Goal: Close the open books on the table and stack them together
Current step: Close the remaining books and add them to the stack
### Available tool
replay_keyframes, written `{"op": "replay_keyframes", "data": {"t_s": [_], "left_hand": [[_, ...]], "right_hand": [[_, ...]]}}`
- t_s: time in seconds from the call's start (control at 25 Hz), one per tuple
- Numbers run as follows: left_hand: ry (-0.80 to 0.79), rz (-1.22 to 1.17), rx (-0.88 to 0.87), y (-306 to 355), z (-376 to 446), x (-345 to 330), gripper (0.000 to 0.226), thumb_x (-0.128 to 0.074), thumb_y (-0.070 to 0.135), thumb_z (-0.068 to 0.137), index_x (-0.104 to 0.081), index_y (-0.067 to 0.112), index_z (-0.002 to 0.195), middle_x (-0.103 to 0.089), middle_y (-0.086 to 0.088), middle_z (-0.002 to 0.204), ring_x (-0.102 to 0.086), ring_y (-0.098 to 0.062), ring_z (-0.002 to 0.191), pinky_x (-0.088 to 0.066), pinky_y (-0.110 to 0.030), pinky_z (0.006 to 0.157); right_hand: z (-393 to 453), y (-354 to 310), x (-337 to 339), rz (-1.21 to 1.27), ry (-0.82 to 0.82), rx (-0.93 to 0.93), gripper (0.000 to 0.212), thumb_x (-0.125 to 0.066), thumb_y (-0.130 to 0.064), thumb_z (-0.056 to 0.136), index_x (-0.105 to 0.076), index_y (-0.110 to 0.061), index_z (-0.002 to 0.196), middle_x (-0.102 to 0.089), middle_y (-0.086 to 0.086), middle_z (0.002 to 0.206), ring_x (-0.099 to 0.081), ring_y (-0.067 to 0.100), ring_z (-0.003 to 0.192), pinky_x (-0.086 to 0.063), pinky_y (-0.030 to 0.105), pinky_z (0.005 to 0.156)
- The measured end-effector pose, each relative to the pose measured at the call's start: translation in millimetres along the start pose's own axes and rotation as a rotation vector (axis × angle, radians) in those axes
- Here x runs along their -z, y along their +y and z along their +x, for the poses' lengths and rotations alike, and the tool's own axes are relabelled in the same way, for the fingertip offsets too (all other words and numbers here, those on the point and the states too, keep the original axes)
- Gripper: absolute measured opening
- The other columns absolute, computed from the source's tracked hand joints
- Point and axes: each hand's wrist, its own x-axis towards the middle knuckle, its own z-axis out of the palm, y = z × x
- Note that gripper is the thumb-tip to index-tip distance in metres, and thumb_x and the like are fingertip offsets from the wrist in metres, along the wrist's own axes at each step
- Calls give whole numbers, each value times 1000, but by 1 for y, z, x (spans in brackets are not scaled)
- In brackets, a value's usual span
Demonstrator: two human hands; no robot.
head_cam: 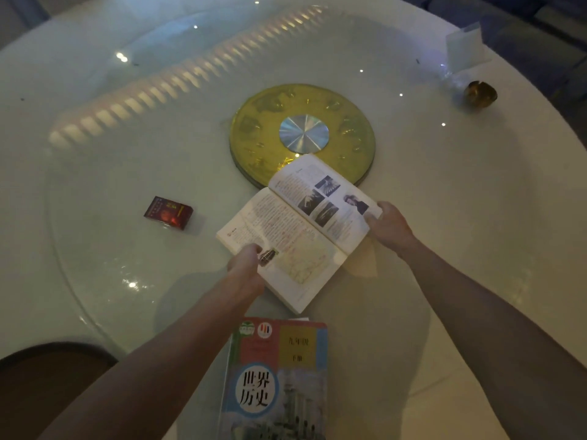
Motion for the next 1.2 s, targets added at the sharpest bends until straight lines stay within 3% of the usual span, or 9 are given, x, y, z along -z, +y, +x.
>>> {"op": "replay_keyframes", "data": {"t_s": [0.12,0.24,0.4,0.48,0.64,0.72,0.84,1.04,1.2], "left_hand": [[18,-38,17,2,4,-3,16,-57,8,93,-47,13,105,-63,-16,91,-65,-27,76,-50,-26,40],[43,10,7,0,11,-7,21,-58,11,91,-52,8,111,-65,-18,100,-62,-27,86,-46,-30,58],[13,117,-24,-4,23,-11,32,-61,7,89,-61,3,121,-56,-6,72,-45,-15,55,-32,-25,46],[30,156,-51,-6,26,-12,32,-67,7,88,-63,3,120,-50,-4,68,-43,-16,58,-39,-28,52],[-50,130,-98,-11,27,-14,33,-66,3,92,-60,2,123,-72,-15,107,-70,-28,95,-57,-40,84],[-84,97,-119,-11,25,-9,30,-60,-1,95,-59,3,125,-71,-18,116,-71,-32,103,-58,-42,88],[-131,69,-160,-4,17,6,25,-57,-3,96,-65,9,116,-73,-16,111,-72,-30,98,-60,-42,82],[-169,84,-289,21,-11,30,19,-61,-1,91,-71,9,104,-77,-12,94,-75,-21,71,-59,-28,55],[-204,185,-453,35,-37,25,14,-68,-1,83,-77,9,87,-76,-12,84,-71,-21,61,-60,-29,56]], "right_hand": [[29,3,-1,66,-30,-96,62,-62,-41,97,-49,-3,144,-59,18,140,-53,23,102,-43,34,84],[40,10,-5,-28,-81,-171,83,-60,-62,90,-45,-6,149,-51,21,146,-55,38,126,-50,49,103],[33,15,-13,-181,-48,-204,92,-55,-75,82,-50,-7,143,-48,23,143,-41,41,135,-41,51,109],[25,15,-18,-130,-30,-194,86,-61,-71,81,-56,-3,133,-47,23,138,-47,40,127,-45,45,102],[9,8,-17,287,-95,-210,56,-68,-53,80,-63,-5,109,-62,14,118,-63,28,93,-43,32,61],[-4,4,-12,396,-230,-232,43,-65,-50,79,-69,-13,101,-71,8,103,-60,23,83,-36,33,61],[-21,3,-4,485,-361,-224,27,-67,-33,83,-73,-18,105,-75,2,95,-61,19,80,-37,33,65],[-50,-7,-2,524,-282,-102,12,-74,-12,85,-80,-6,93,-81,12,96,-72,27,87,-54,35,74],[-74,-5,-23,492,-293,-95,27,-70,-12,88,-72,10,104,-74,30,113,-68,28,90,-52,43,83]]}}
